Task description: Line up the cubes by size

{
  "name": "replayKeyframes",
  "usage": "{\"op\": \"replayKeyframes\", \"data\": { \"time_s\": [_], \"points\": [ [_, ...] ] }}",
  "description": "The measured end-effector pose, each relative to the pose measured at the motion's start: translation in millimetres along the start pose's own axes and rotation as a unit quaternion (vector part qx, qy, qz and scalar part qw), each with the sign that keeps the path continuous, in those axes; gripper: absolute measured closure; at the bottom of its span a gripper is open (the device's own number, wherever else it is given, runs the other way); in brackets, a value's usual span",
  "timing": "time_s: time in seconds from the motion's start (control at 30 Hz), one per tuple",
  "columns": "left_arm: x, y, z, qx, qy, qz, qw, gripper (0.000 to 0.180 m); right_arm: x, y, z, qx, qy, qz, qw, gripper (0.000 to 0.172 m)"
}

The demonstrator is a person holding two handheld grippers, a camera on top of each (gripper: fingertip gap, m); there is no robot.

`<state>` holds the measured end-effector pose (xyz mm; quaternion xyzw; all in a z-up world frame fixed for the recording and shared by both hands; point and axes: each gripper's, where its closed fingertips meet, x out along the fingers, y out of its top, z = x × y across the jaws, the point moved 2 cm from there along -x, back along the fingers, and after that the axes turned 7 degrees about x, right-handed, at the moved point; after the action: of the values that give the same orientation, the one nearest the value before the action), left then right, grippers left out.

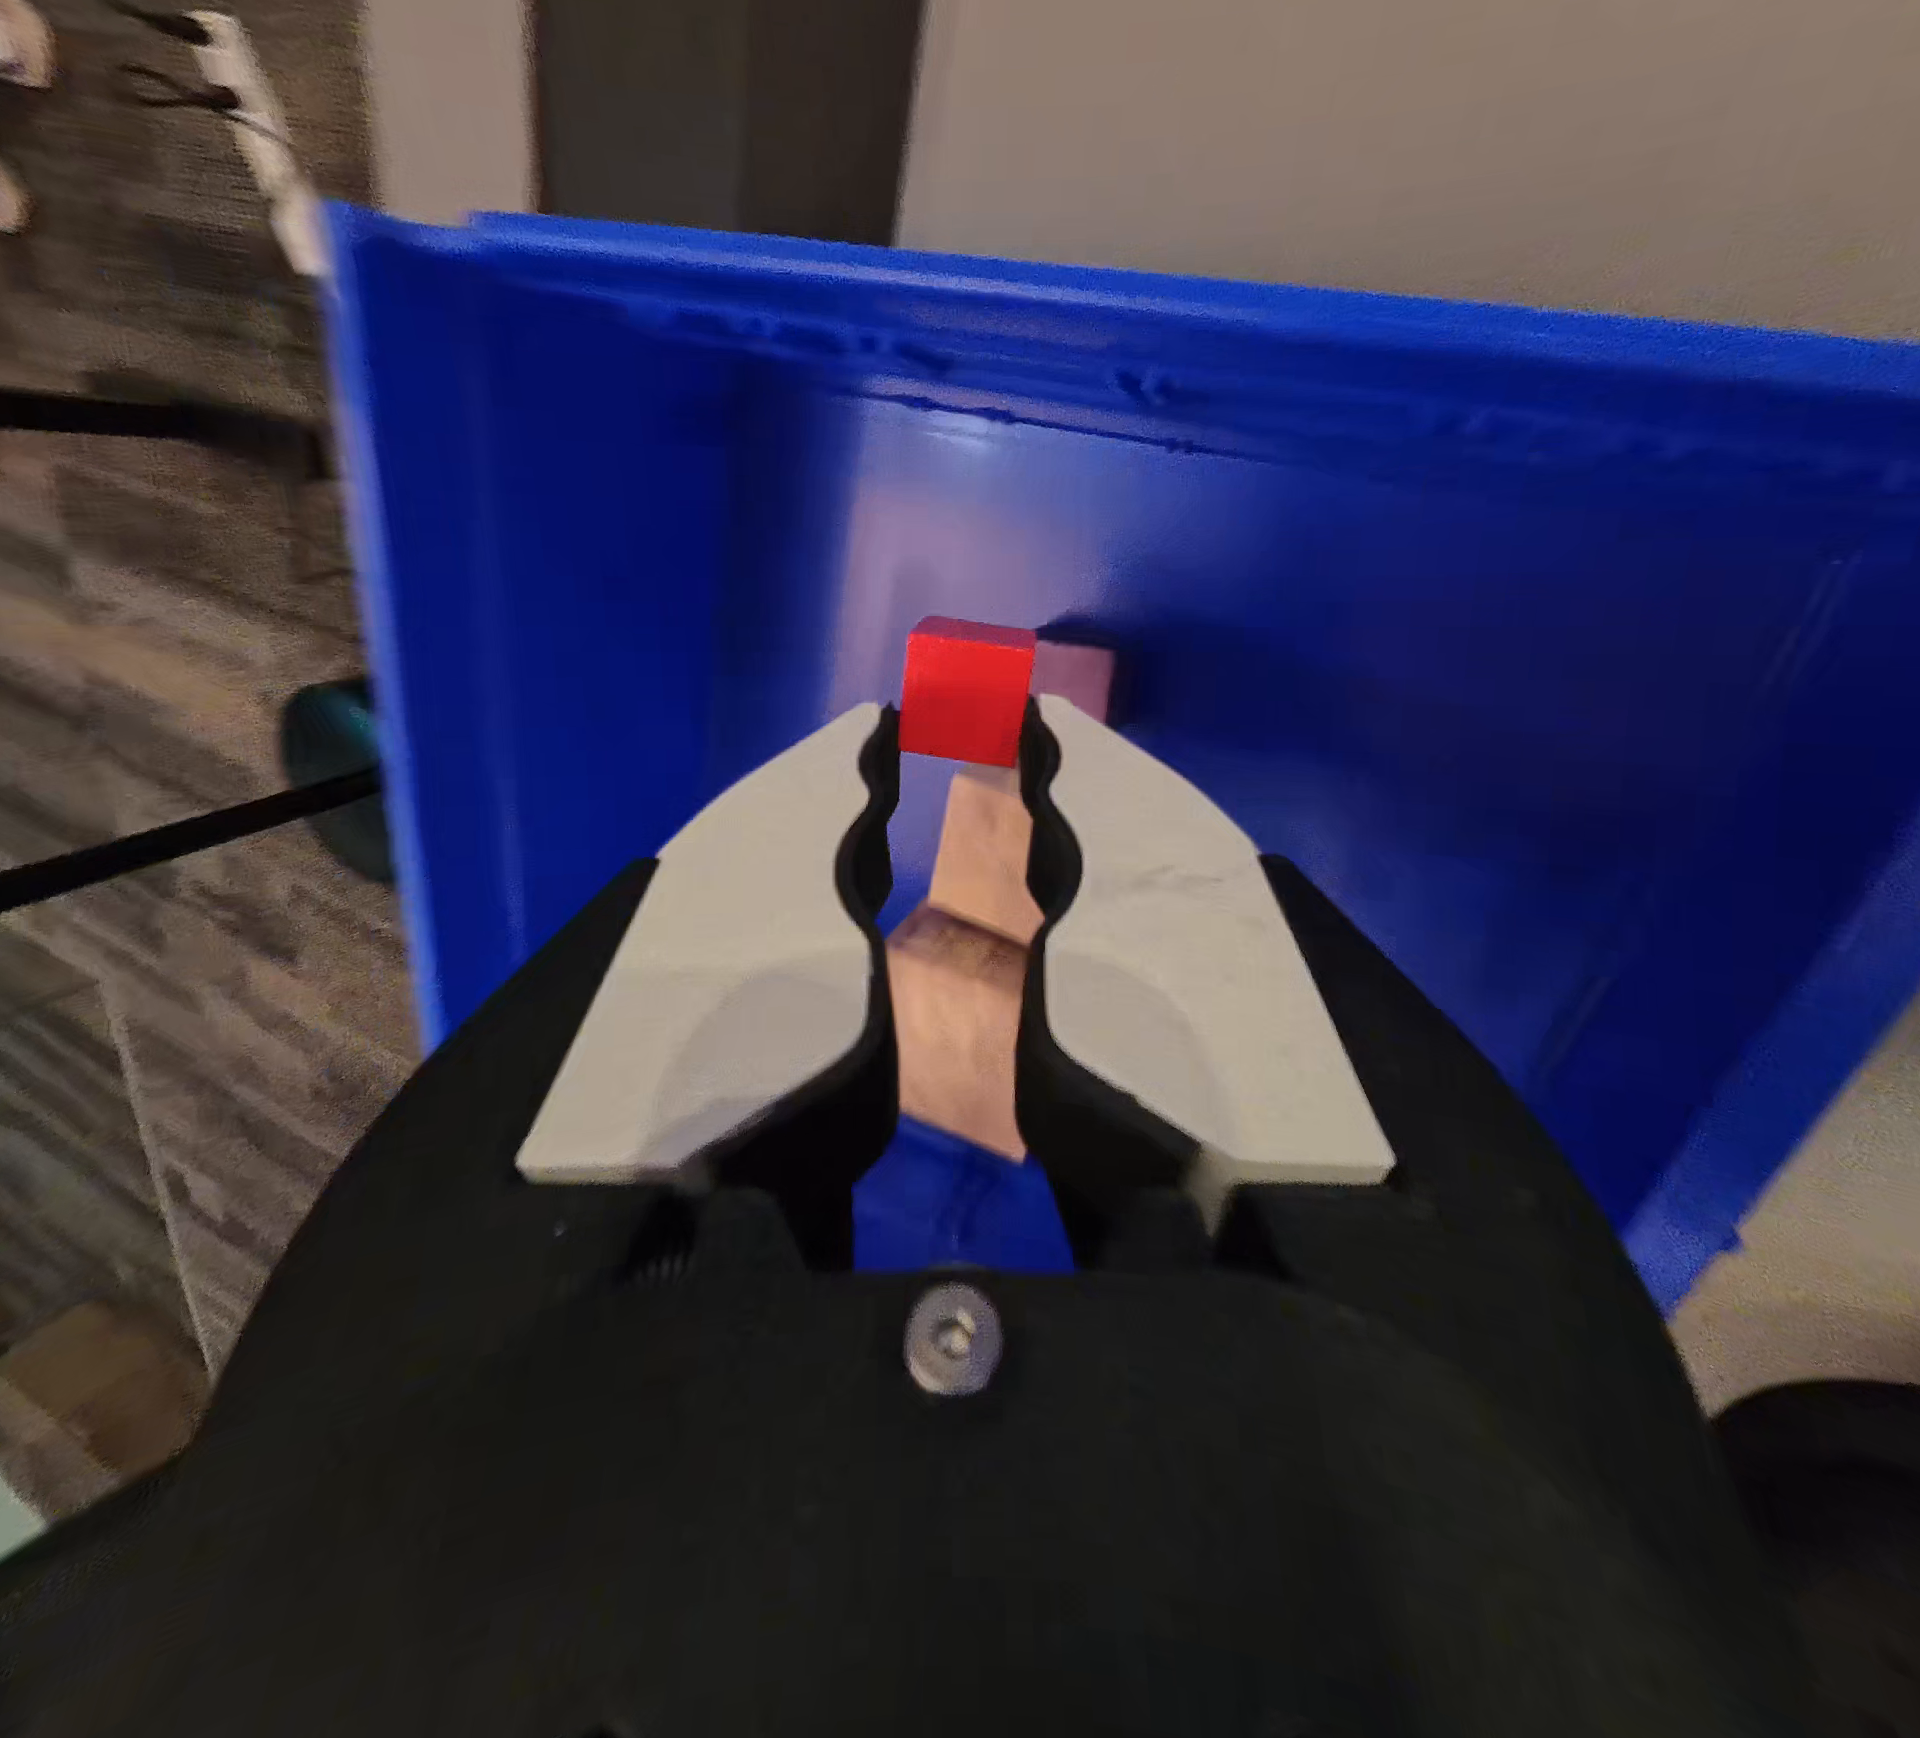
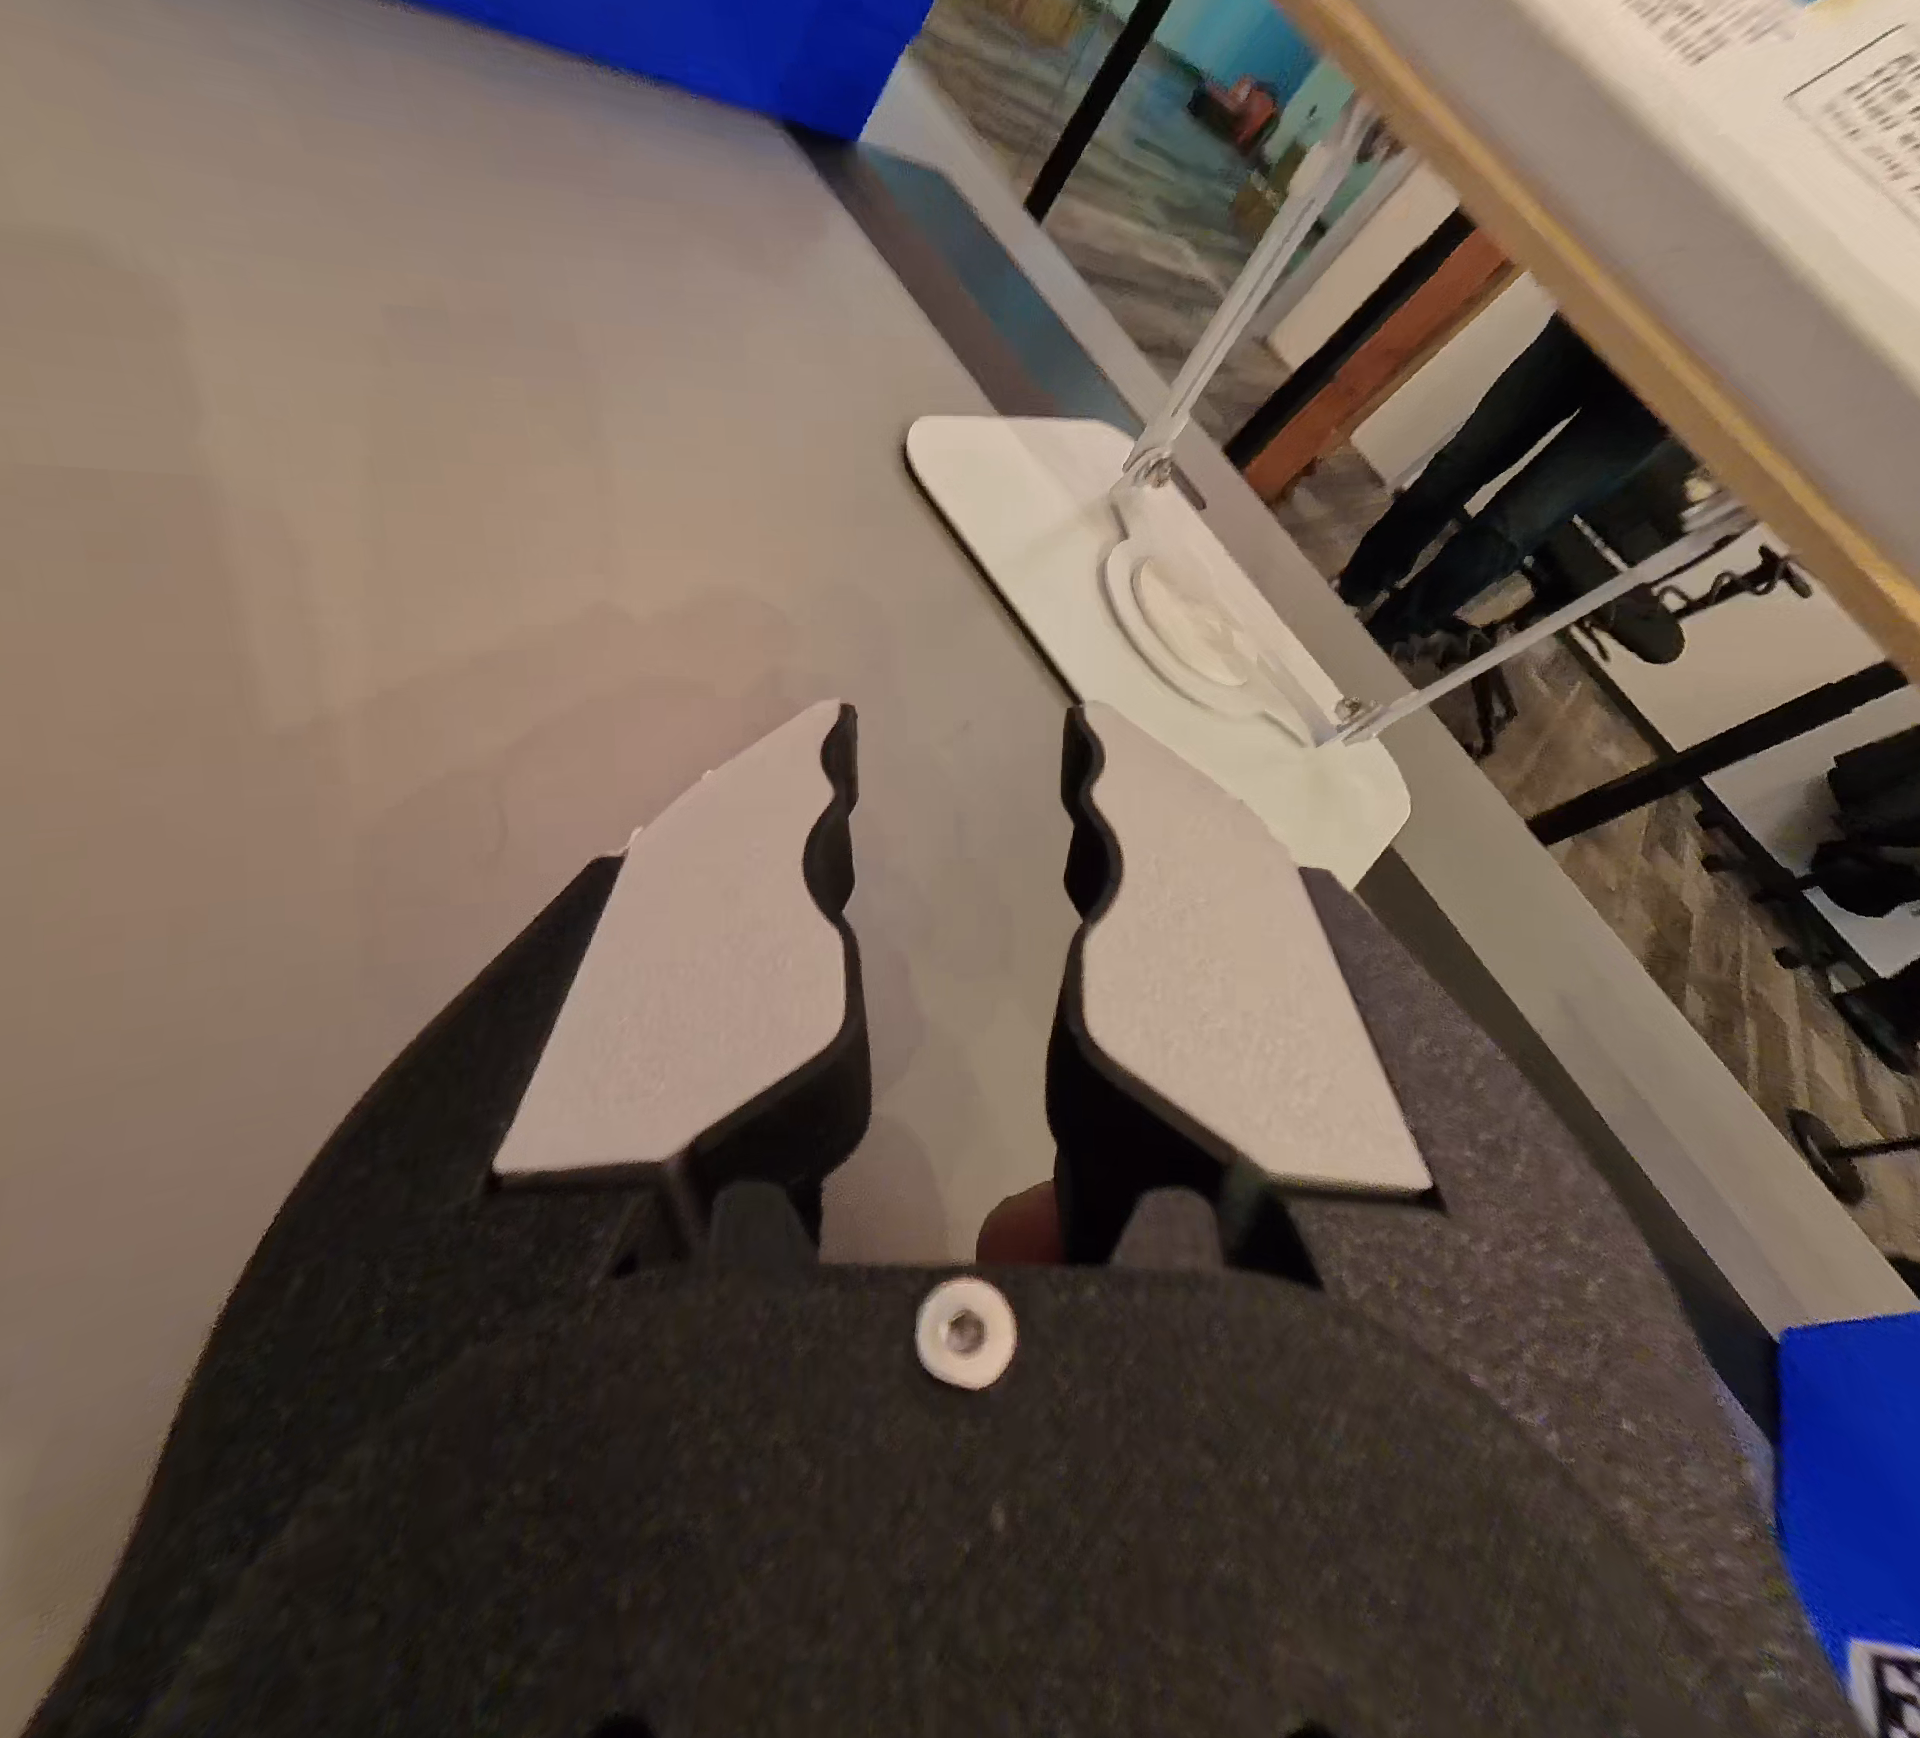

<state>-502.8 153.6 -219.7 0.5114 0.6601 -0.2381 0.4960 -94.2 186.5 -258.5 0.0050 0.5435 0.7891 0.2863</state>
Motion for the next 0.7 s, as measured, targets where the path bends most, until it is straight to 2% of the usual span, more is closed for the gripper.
{"op": "replayKeyframes", "data": {
  "time_s": [0.1,0.2,0.3,0.4,0.5,0.6,0.7],
  "points": [
    [-55.8,24.8,-1.9,-0.013,0.070,0.074,0.995,0.159,-9.3,22.5,2.9,0.042,0.023,0.067,0.997,0.139],
    [-110.1,80.3,9.4,-0.002,0.130,0.192,0.973,0.159,-20.9,67.0,2.8,0.031,0.063,0.130,0.989,0.138],
    [-145.5,140.0,29.9,0.038,0.171,0.273,0.946,0.159,-34.1,124.0,0.8,0.003,0.118,0.189,0.975,0.136],
    [-169.0,201.5,56.7,0.080,0.185,0.350,0.915,0.159,-51.5,175.4,0.2,-0.034,0.160,0.245,0.956,0.137],
    [-185.1,253.0,82.9,0.116,0.179,0.413,0.885,0.159,-65.8,207.4,5.2,-0.070,0.162,0.288,0.941,0.138],
    [-191.4,290.0,101.9,0.133,0.163,0.466,0.859,0.159,-76.5,219.0,8.0,-0.074,0.175,0.312,0.931,0.140],
    [-190.1,312.9,112.7,0.141,0.145,0.503,0.841,0.159,-83.6,219.1,8.9,-0.081,0.178,0.325,0.925,0.142]
  ]
}}
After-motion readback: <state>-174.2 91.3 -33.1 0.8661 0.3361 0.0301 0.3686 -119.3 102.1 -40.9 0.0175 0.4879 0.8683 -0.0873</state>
